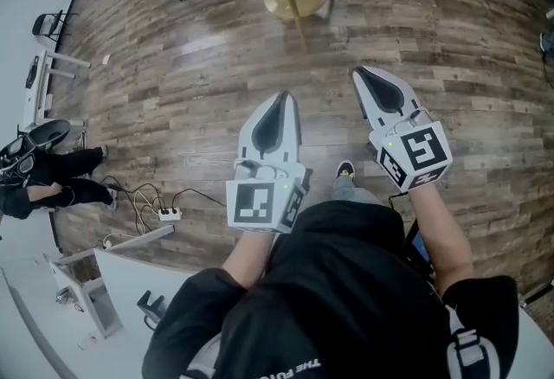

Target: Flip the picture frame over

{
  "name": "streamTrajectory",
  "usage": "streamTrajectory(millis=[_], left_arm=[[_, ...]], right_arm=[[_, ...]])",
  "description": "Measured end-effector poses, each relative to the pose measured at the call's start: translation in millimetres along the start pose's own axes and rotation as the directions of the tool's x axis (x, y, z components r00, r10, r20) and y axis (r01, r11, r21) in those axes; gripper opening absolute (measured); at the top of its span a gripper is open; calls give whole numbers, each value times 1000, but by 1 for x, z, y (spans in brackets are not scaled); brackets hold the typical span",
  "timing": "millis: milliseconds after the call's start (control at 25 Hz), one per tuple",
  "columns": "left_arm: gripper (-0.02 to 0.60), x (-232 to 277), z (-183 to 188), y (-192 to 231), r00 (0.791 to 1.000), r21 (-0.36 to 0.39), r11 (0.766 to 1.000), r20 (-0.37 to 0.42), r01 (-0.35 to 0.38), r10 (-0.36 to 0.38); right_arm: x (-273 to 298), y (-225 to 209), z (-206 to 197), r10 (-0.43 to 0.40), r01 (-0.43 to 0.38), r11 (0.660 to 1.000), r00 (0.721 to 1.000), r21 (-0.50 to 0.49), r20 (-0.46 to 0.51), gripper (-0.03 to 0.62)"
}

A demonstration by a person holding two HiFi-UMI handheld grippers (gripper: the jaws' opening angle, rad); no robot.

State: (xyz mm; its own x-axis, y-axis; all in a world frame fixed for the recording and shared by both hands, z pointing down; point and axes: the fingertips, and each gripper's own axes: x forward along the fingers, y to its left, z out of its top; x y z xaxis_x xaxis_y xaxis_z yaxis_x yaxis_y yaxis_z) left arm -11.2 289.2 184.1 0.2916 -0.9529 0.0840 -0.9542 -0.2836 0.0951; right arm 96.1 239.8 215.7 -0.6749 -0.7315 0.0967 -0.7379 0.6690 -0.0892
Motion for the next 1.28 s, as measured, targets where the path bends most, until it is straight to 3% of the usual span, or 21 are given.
streamTrajectory(millis=[320, 600, 920, 1280], left_arm=[[25, 45, 4, 4, 999, 22, 1000, -32, -17, 18], [25, 86, -2, 25, 999, 25, 1000, -44, 14, -13], [25, 151, -3, 92, 999, -1, 1000, -48, 16, -16], [23, 210, 18, 176, 1000, -51, 999, -11, -1, 1]], right_arm=[[27, -38, 1, -6, 6, 1000, 1000, 12, 12, 20], [68, -62, -5, -21, 21, 999, 1000, 29, -8, 20], [146, -86, -11, -40, 42, 999, 997, 27, -66, 20], [243, -93, 21, -39, 38, 999, 996, -15, -79, 20]])
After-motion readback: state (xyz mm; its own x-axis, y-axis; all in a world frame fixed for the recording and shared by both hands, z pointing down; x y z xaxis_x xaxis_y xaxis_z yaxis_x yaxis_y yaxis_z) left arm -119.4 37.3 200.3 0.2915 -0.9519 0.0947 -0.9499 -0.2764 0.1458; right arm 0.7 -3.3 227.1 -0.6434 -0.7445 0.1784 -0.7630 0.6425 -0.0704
